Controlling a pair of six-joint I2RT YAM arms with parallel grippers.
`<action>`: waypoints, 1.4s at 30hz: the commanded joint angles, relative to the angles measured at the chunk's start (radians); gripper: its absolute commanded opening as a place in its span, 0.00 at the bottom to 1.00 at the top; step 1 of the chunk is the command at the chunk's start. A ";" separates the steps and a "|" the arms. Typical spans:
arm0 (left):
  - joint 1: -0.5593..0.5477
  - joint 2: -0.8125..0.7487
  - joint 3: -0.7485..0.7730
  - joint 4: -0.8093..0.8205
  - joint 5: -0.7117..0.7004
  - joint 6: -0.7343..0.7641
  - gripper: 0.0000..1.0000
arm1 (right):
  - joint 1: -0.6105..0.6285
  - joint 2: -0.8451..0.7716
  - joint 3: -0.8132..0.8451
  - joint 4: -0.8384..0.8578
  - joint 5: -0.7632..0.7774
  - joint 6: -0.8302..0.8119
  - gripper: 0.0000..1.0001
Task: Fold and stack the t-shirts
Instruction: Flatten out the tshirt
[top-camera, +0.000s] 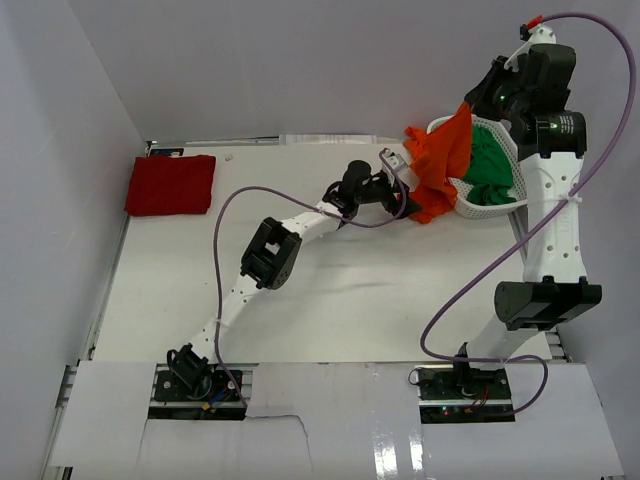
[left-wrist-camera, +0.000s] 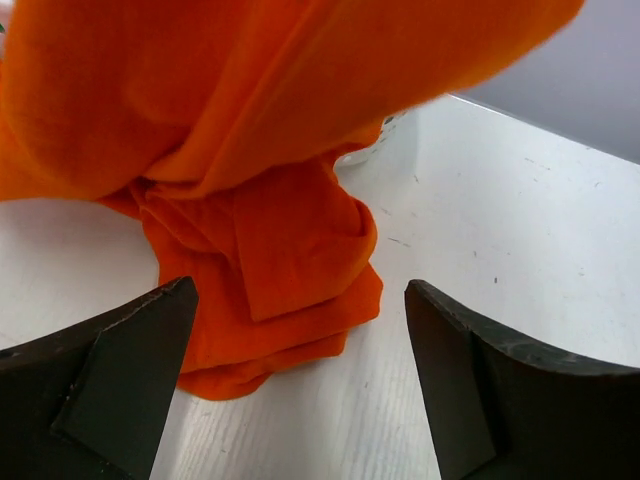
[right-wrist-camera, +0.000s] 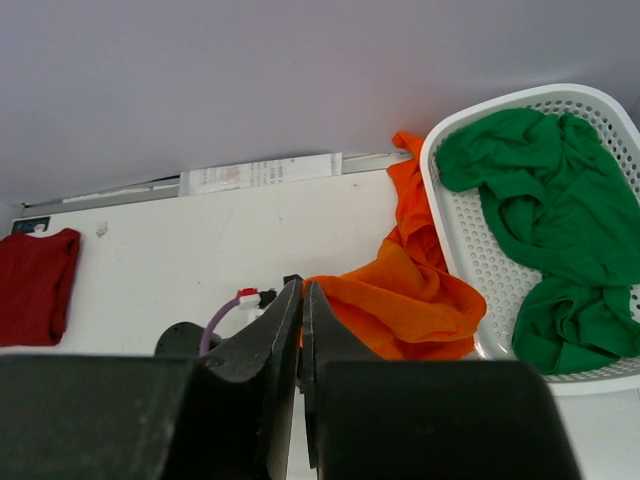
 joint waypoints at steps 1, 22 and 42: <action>-0.004 0.008 0.060 0.004 0.008 0.021 0.96 | -0.003 -0.078 -0.011 0.039 -0.063 0.020 0.08; -0.083 0.065 0.042 0.070 -0.027 -0.029 0.13 | -0.003 -0.139 -0.118 0.065 -0.103 0.034 0.08; 0.075 -1.121 -0.974 -0.354 -0.414 -0.147 0.00 | -0.010 -0.185 -0.254 0.104 0.000 0.040 0.08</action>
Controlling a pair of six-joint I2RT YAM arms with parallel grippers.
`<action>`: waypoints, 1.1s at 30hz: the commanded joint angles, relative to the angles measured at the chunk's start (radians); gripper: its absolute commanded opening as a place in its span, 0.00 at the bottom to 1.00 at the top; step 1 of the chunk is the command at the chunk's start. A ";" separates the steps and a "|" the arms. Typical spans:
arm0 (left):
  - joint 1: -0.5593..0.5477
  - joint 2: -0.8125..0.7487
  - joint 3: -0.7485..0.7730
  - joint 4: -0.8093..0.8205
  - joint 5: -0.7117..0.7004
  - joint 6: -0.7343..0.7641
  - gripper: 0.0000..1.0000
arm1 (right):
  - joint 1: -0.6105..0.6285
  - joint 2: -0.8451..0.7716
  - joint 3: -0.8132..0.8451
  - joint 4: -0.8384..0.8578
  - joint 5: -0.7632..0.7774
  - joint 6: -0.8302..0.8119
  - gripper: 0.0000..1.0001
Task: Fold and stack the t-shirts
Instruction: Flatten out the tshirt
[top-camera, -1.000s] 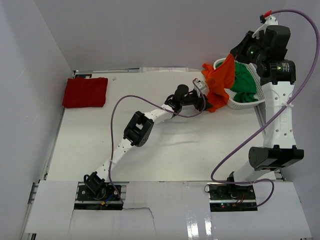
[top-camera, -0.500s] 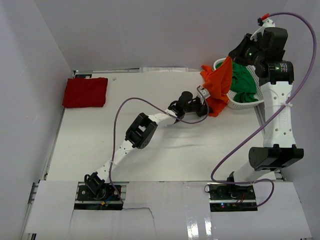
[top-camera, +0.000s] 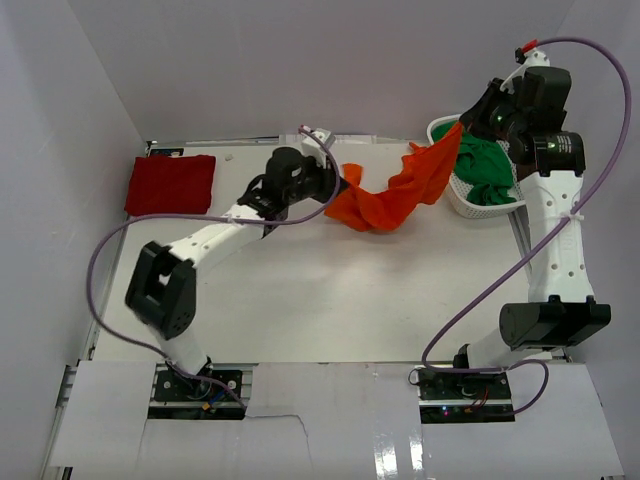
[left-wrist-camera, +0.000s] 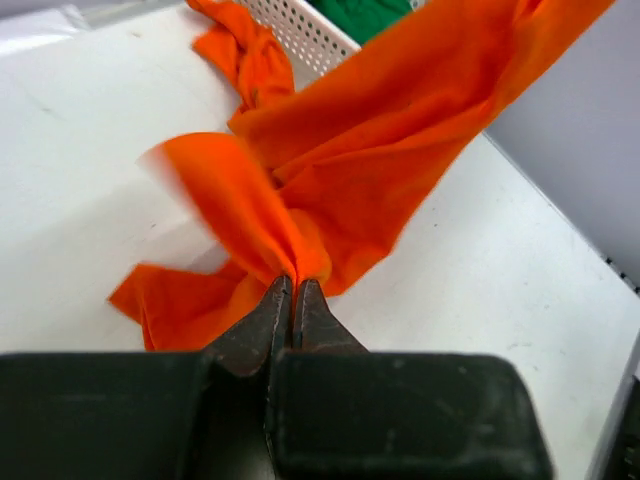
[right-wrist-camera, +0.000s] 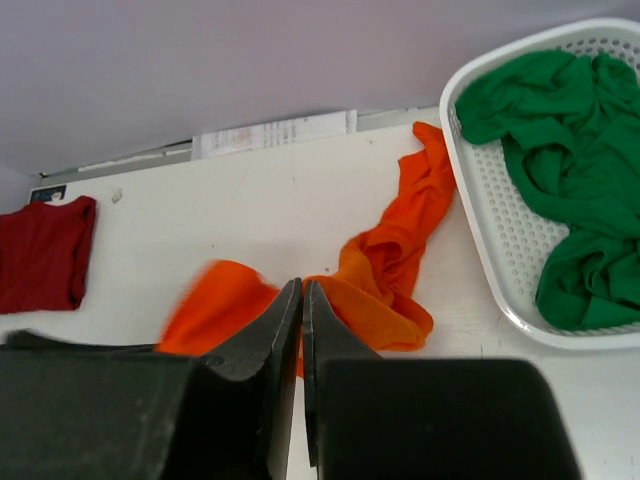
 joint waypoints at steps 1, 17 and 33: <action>0.002 -0.209 -0.040 -0.288 -0.074 -0.013 0.00 | -0.007 -0.046 -0.062 0.060 0.055 -0.001 0.08; 0.464 -0.553 -0.190 -0.832 -0.117 -0.002 0.00 | -0.007 -0.277 -0.478 0.060 0.125 0.048 0.08; 0.450 -0.628 -0.329 -1.033 0.103 -0.021 0.98 | -0.007 -0.479 -0.886 0.013 0.288 0.019 0.08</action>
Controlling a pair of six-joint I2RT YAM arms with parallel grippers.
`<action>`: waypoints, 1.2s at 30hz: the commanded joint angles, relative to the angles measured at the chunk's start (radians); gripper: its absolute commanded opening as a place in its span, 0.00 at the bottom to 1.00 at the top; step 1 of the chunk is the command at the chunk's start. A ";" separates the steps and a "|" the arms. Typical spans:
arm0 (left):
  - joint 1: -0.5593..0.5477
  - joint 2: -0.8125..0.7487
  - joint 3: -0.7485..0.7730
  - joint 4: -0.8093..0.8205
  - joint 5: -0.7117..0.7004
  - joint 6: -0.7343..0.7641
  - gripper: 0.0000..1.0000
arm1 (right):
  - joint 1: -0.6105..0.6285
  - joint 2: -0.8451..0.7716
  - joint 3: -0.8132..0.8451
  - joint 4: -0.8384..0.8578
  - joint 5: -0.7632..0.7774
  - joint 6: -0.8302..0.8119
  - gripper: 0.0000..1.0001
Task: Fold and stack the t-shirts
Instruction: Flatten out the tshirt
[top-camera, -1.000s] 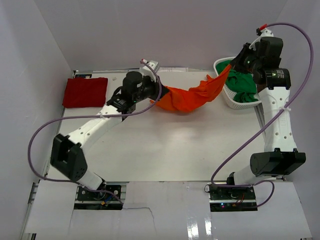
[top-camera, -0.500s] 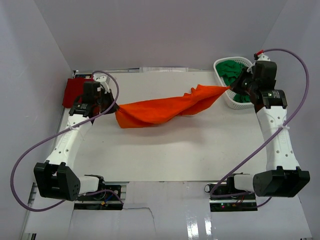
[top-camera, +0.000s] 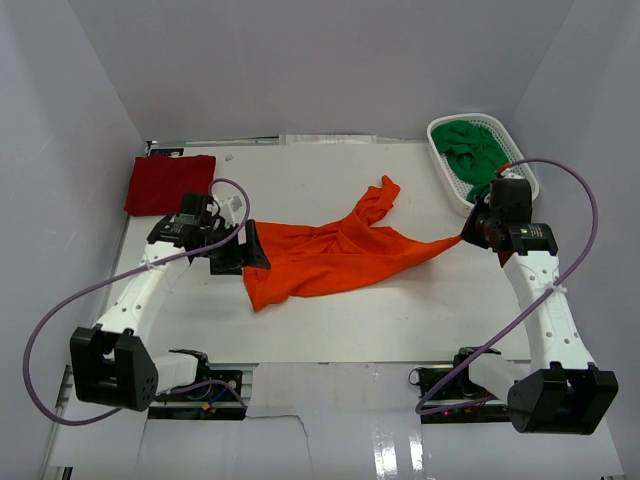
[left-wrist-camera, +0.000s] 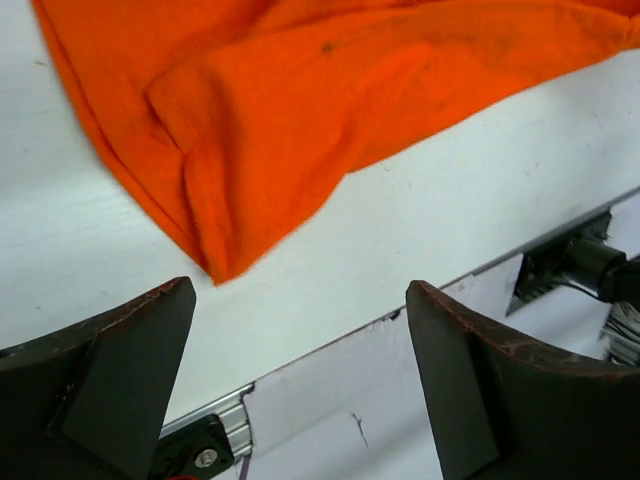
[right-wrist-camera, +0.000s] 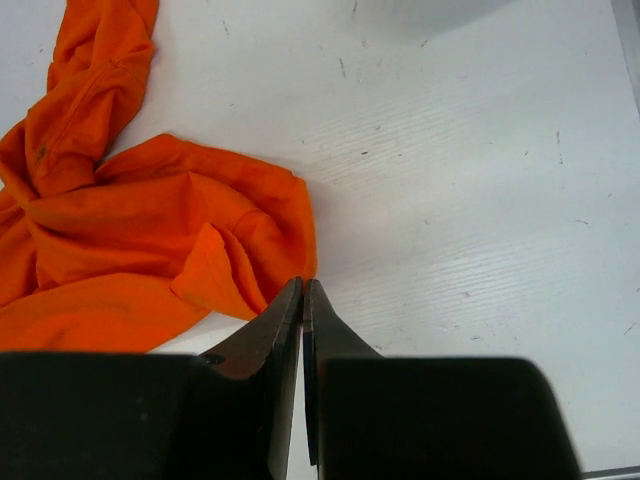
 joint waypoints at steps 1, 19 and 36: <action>0.004 -0.092 0.031 -0.004 -0.120 -0.024 0.98 | -0.002 -0.027 0.003 0.030 0.060 -0.005 0.08; 0.005 0.268 -0.070 0.333 -0.004 -0.039 0.78 | -0.004 -0.019 -0.019 0.056 0.007 -0.027 0.08; 0.005 0.398 -0.051 0.438 -0.075 -0.091 0.46 | -0.004 -0.019 -0.022 0.069 -0.022 -0.030 0.08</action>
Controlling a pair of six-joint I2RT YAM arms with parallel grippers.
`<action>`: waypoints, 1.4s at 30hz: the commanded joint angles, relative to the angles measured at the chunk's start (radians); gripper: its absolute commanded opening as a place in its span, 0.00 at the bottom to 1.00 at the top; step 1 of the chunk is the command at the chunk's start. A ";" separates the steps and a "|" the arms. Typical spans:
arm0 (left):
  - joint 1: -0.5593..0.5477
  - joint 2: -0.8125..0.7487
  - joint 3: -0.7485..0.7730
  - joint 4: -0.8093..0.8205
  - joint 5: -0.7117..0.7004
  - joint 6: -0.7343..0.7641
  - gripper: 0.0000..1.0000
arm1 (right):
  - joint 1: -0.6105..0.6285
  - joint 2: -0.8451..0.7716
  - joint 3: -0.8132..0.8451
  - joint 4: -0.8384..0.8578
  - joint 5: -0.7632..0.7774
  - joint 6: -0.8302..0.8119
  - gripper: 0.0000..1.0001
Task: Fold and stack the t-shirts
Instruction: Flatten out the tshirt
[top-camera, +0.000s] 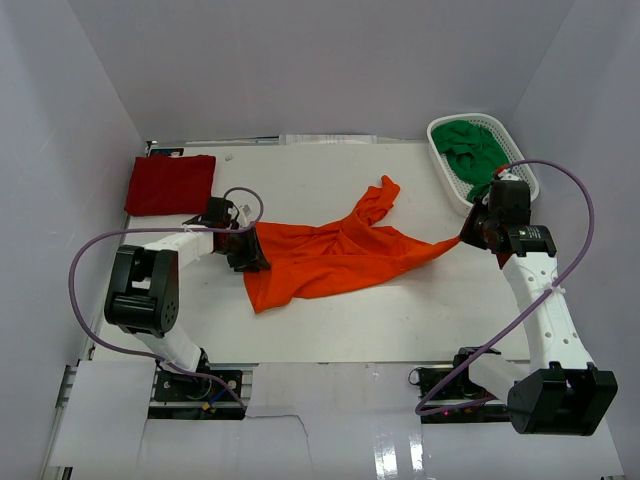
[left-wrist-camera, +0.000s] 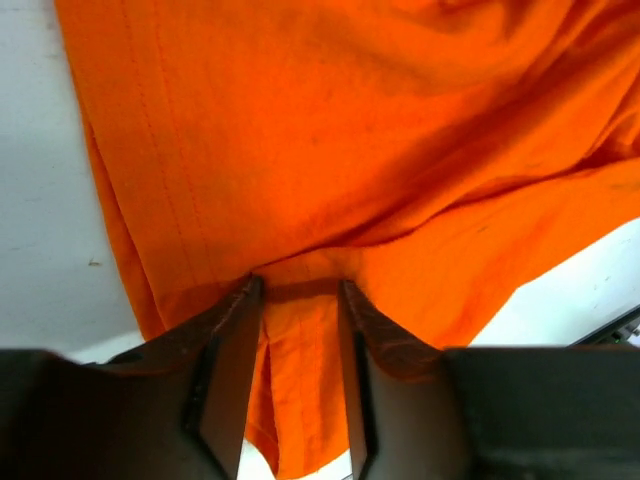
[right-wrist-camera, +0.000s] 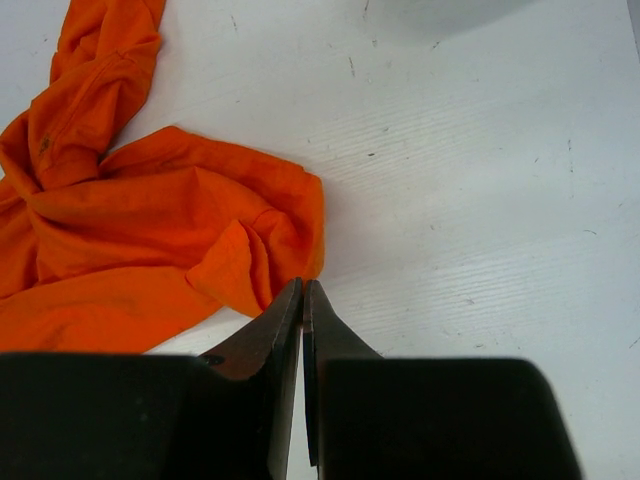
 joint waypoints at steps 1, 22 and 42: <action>0.001 0.004 0.026 0.028 -0.010 -0.006 0.44 | -0.002 -0.011 0.002 0.043 -0.014 -0.008 0.08; 0.047 -0.065 0.203 -0.064 -0.034 0.005 0.00 | -0.002 0.095 0.072 0.154 -0.192 0.003 0.08; 0.196 -0.816 0.289 0.097 -0.148 -0.122 0.00 | 0.001 -0.166 0.349 0.201 -0.658 -0.063 0.08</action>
